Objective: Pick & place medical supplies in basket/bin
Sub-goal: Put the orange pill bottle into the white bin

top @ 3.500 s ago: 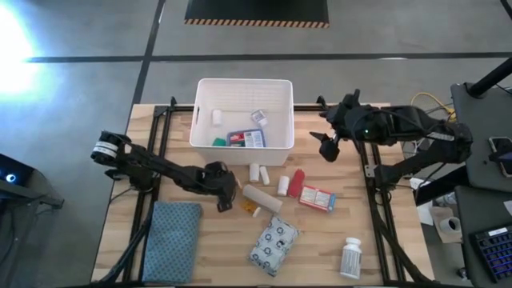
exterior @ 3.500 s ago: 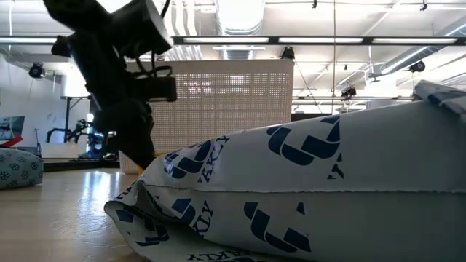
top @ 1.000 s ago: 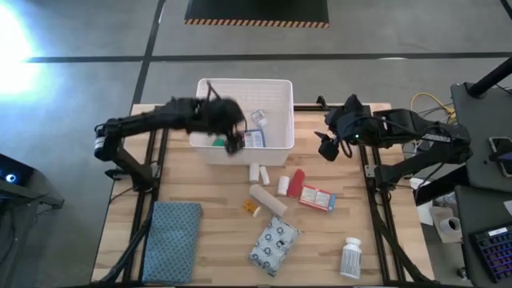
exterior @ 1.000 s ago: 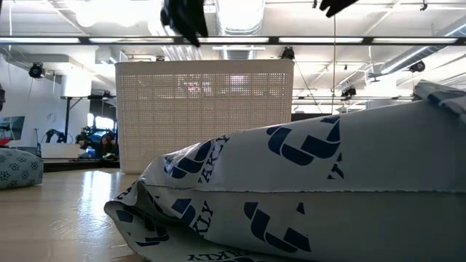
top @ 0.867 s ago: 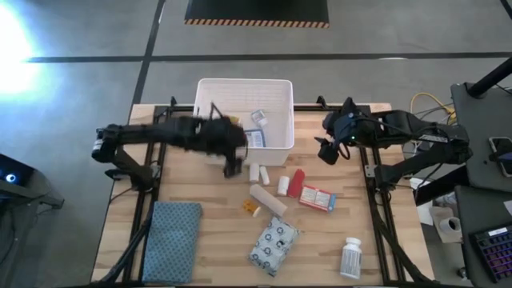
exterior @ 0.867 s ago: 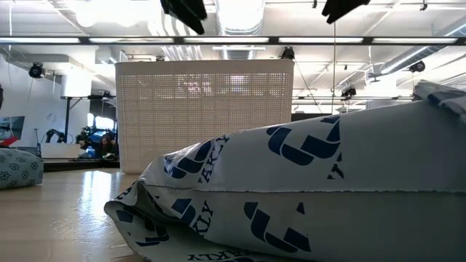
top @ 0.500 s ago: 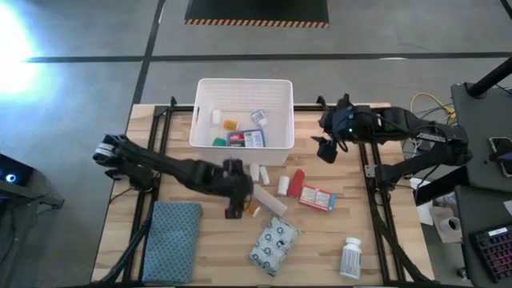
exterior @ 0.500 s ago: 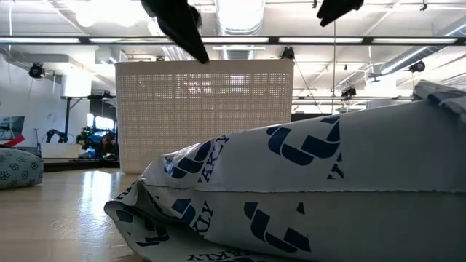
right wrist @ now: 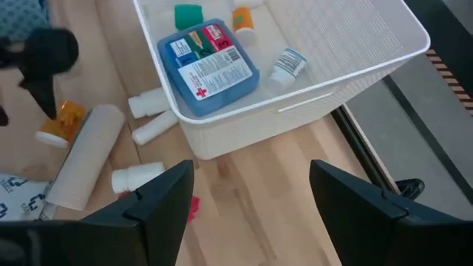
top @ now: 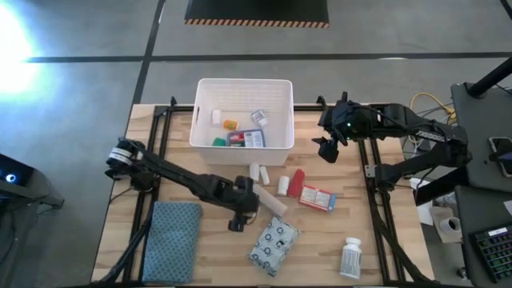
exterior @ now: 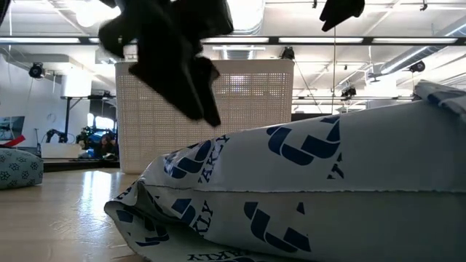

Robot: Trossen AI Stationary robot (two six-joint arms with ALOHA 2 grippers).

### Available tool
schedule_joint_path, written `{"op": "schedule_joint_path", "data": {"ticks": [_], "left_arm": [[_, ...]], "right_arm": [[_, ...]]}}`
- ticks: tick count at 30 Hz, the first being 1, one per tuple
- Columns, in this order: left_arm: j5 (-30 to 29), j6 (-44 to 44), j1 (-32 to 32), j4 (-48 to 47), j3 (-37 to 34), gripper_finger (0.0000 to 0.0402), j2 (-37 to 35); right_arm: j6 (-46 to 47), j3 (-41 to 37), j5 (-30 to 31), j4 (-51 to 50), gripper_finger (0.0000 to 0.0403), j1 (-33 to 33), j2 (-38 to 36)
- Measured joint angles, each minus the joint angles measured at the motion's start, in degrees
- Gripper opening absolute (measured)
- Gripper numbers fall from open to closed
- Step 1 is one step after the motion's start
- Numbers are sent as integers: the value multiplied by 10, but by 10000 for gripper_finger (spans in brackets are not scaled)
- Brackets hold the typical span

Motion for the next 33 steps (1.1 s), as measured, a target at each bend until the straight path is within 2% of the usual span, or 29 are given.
{"op": "schedule_joint_path", "data": {"ticks": [7, 13, 16, 25, 33], "left_arm": [[-4, 29, 9, -2, 8, 265, 51], [-1, 29, 9, -9, -7, 264, 62], [0, 19, 9, -20, -8, 250, 63], [0, -53, 9, -42, -9, 164, 59], [-9, -168, -17, -178, 61, 169, -11]], "right_arm": [[-4, 0, 4, 0, 260, 0, 0], [-4, -1, 6, 1, 255, -2, 0], [-4, -1, 6, 1, 253, -8, -1], [-6, -1, 21, 4, 253, -28, -1], [-6, -1, 21, 5, 250, -31, -1]]}}
